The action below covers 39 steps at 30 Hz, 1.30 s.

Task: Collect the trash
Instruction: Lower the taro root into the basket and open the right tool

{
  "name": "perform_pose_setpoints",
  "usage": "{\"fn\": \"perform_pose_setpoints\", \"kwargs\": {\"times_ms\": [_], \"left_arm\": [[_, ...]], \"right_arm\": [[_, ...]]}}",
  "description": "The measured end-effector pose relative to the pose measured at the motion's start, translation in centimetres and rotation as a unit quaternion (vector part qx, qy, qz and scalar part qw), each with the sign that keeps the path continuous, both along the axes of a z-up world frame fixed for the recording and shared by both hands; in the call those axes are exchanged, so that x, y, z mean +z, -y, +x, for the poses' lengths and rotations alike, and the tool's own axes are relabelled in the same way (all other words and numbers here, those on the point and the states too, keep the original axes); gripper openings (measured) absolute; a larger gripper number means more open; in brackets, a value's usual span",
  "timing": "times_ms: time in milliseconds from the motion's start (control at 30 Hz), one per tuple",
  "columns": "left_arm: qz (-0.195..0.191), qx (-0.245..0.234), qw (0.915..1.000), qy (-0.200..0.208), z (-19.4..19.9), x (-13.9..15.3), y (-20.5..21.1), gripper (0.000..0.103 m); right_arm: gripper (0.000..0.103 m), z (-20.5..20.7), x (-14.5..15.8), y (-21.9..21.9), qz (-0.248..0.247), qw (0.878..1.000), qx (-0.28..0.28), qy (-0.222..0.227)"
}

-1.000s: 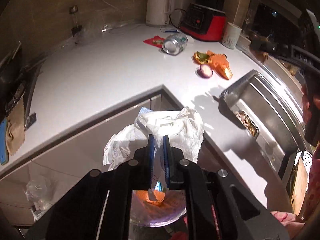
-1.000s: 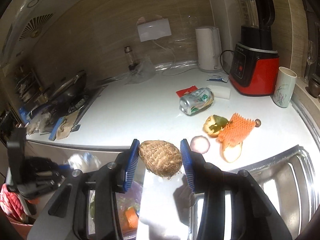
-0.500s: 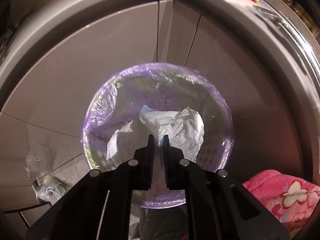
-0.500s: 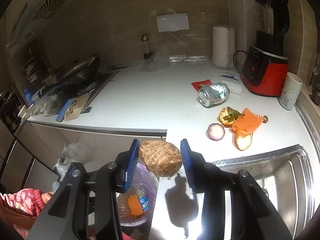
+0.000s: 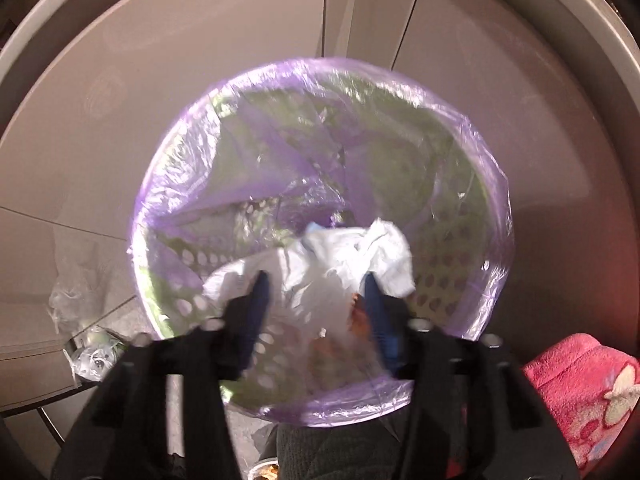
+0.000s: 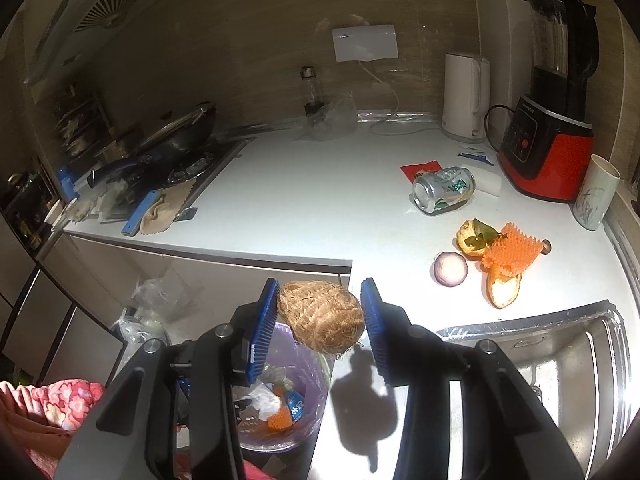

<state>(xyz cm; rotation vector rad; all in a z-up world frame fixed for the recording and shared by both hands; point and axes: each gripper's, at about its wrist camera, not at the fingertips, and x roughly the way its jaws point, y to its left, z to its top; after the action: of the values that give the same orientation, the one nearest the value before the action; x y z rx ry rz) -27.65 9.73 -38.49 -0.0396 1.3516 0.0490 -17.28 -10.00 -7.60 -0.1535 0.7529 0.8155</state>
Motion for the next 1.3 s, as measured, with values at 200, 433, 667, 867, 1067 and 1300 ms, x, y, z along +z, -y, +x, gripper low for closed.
{"fn": "perform_pose_setpoints", "kwargs": {"times_ms": [200, 433, 667, 867, 1067, 1300], "left_arm": [[-0.001, -0.003, 0.9994, 0.033, 0.1, 4.1, 0.1, 0.071], [0.039, 0.002, 0.9875, 0.153, -3.5, 16.2, -0.1, 0.092], [0.047, 0.027, 0.9702, 0.236, -6.3, 24.5, -2.2, 0.095], [0.059, 0.063, 0.9655, 0.246, -8.3, 26.3, -3.6, 0.095], [0.071, 0.074, 0.9670, 0.233, -8.7, 25.5, -4.3, 0.095], [0.078, 0.070, 0.9673, 0.231, -8.4, 25.5, -3.9, 0.095]], "right_arm": [[0.043, 0.2, -0.4, 0.4, -0.001, 1.000, 0.003, -0.007], [0.043, -0.6, -2.2, -1.5, -0.017, 0.999, 0.040, -0.019], [0.043, -3.0, -9.6, -6.9, -0.049, 0.986, 0.117, -0.109], [0.043, -5.4, -16.3, -11.8, -0.110, 0.967, 0.159, -0.167], [0.055, -5.9, -21.9, -15.0, -0.164, 0.951, 0.158, -0.209], [0.071, -6.3, -22.1, -15.1, -0.169, 0.951, 0.161, -0.204]]}}
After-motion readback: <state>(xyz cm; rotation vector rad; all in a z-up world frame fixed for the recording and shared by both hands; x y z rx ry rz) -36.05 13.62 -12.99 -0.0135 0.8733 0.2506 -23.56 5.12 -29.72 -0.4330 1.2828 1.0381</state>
